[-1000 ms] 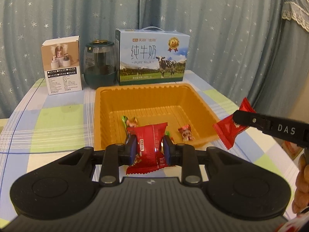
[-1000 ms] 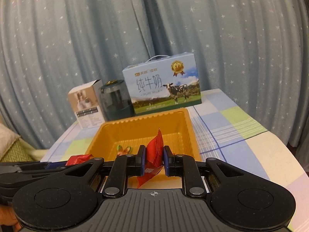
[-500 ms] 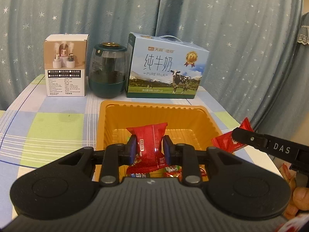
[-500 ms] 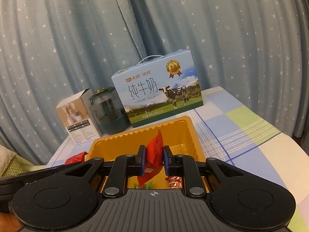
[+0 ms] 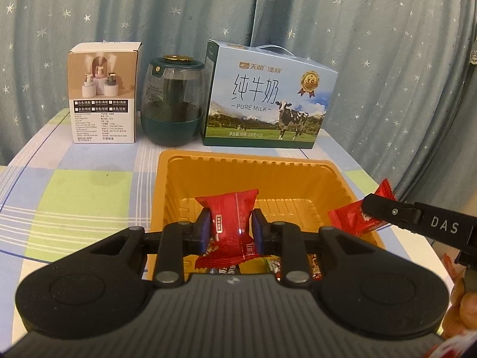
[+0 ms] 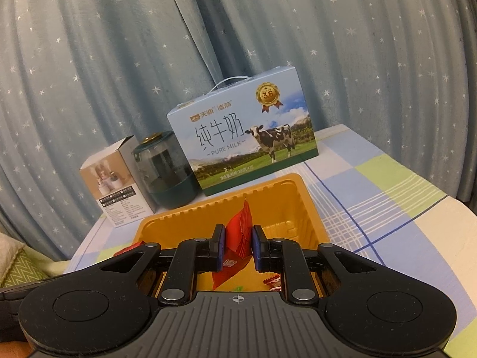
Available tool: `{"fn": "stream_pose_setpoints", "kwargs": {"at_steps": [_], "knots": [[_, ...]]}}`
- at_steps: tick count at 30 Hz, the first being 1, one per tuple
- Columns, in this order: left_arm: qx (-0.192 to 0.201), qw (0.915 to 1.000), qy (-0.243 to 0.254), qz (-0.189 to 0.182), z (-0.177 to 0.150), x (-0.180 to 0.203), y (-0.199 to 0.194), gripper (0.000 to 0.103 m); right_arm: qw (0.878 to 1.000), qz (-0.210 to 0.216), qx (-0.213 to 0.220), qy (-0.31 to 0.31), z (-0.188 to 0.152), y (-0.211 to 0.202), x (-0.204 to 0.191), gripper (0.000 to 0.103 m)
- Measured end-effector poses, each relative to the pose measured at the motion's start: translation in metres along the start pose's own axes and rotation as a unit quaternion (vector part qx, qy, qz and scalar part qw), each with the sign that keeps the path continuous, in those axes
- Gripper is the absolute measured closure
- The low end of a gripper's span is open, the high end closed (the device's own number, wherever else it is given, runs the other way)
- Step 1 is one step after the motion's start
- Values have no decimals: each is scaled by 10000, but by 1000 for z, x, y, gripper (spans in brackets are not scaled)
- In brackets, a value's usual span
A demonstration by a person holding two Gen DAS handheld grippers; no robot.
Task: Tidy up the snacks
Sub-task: 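Open both tools to drop the red packets into the tray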
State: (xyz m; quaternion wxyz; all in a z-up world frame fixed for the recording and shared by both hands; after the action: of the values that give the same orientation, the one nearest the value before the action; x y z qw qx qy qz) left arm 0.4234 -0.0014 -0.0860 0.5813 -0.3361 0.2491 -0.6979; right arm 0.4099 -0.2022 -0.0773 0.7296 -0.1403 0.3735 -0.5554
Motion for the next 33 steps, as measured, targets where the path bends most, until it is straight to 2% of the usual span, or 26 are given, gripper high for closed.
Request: {"fn": "stream_pose_setpoints", "kwargs": {"at_steps": [3,5,11,21,33], "knots": [[-53,10000,-49,-42,-2,-2,3,75,10000,-1,-32,29,0,3,1,84],[-32,9999,-133,7,-3,-5,3,52,10000,8,-40,26,-1,3,0,84],[69,9998,-158,134,-3,-15,-5,52,10000,-10,-34,59,-1,5,1,84],[7,9997,-82,238,-7,-18,-6,50,10000,49,-76,24,-3,9,-6,84],[-10,9997,-103,215,-9,-22,-7,49,9999,-35,-110,66,-4,22,-8,84]]}}
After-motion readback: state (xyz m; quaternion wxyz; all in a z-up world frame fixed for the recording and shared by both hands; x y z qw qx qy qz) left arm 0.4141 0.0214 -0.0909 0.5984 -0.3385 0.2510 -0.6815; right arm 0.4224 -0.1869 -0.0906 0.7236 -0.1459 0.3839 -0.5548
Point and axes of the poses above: each gripper's, at about its wrist camera, not at the fingertips, and y roughly the way its jaws point, x to its right, z to its top, the point moved 6 cm from there along y, roughly the way its jaws point, and after that the axes turned 13 degrees about -x, right-handed, at the moved point
